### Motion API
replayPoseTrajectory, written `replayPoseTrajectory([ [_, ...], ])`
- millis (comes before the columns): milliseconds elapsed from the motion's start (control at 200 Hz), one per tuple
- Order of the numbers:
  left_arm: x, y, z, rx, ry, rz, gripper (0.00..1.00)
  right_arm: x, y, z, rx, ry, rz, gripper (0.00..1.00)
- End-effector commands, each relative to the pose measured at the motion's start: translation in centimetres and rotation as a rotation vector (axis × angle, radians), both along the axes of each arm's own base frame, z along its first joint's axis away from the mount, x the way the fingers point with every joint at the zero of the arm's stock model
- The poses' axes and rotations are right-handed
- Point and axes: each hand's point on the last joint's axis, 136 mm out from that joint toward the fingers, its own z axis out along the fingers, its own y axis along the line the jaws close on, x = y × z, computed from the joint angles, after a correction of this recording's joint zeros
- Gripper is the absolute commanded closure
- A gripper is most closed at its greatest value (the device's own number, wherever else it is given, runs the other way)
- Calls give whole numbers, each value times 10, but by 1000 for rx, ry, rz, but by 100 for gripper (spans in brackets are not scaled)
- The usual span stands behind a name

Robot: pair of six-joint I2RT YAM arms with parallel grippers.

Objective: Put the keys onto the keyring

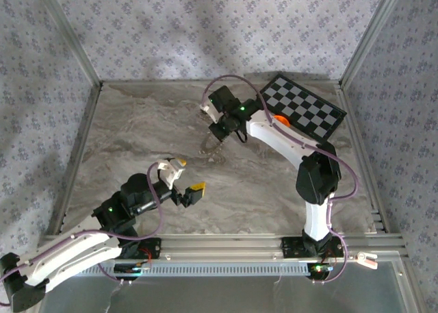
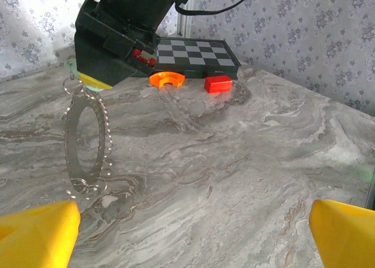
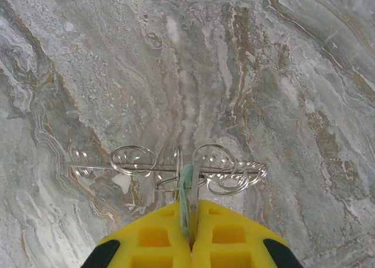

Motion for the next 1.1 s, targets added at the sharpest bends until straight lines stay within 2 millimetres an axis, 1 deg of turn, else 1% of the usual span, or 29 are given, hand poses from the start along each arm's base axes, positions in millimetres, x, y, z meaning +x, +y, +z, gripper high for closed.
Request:
replayPoseTrajectory([
  [0, 2, 0, 10, -13, -31, 2, 0, -6, -4, -2, 25, 16, -14, 100],
  [150, 2, -1, 12, -19, -32, -3, 0, -16, -13, -7, 27, 33, -29, 100],
  [350, 2, -3, 10, -20, -25, -7, 0, -26, -22, -14, 21, 49, -42, 100],
  [580, 2, -4, 7, -16, -24, -10, 0, -33, -32, -27, 26, 79, -72, 100],
  [845, 2, -3, 3, -15, -18, -6, 0, -43, -39, -42, 42, 103, -96, 100],
  [940, 2, -3, 0, -16, -12, -6, 0, -52, -40, -52, 42, 137, -89, 100],
  [980, 2, -3, -1, -14, -10, -5, 0, -49, -38, -52, 57, 121, -89, 100],
  [1094, 2, -3, -1, -18, -12, -5, 0, -55, -40, -62, 51, 143, -82, 100],
])
